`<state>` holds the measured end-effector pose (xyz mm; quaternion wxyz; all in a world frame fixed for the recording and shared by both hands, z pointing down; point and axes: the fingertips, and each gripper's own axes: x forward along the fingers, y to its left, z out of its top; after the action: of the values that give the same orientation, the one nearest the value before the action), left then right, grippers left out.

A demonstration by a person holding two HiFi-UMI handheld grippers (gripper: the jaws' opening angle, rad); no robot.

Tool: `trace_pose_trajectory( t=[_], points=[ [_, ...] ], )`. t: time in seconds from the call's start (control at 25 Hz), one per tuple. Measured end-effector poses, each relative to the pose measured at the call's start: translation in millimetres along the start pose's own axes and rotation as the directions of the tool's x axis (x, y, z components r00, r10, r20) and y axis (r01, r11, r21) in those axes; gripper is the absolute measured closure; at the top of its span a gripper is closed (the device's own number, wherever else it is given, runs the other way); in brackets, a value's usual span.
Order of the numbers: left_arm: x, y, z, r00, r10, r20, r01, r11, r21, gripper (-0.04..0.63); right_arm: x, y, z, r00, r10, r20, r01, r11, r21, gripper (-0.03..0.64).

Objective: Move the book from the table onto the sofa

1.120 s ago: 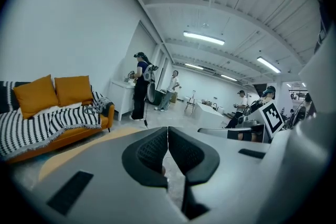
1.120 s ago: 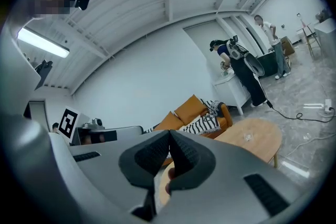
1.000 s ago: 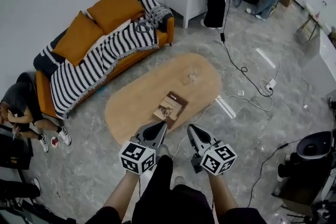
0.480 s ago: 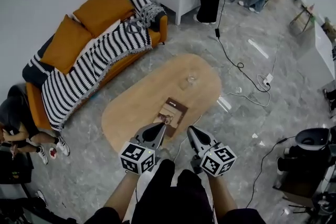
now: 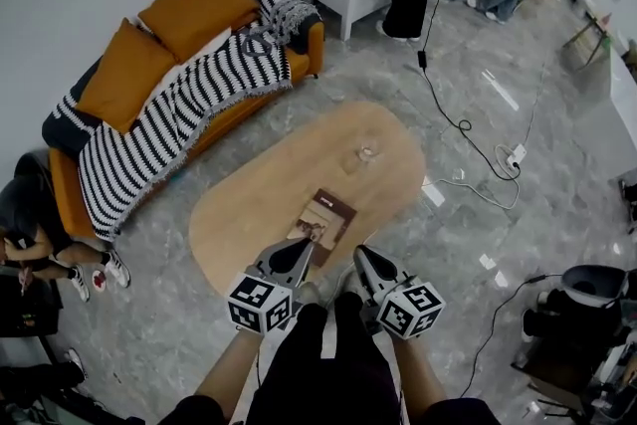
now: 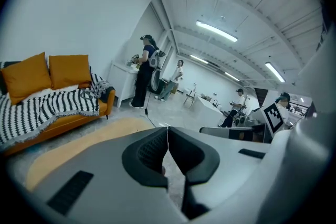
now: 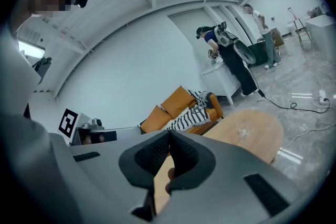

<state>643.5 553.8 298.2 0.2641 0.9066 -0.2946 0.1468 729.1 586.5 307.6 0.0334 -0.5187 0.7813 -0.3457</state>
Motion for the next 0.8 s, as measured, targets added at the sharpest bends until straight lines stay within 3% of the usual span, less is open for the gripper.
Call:
trace_pose_trajectory(
  t=[0.52, 0.8],
  points=[
    [90.3, 37.3, -47.2, 0.993, 0.073, -0.089, -0.077, 0.996, -0.035, 0.578, 28.8, -112.5, -43.8, 0.996, 0.001, -0.084, 0.013, 0.988, 0.157, 0.594],
    [133.0, 74.5, -78.8, 0.986, 0.073, -0.147, -0.077, 0.997, -0.021, 0.578, 63.8, -138.8, -83.1, 0.990, 0.018, -0.138, 0.010, 0.980, 0.199, 0.594]
  ],
)
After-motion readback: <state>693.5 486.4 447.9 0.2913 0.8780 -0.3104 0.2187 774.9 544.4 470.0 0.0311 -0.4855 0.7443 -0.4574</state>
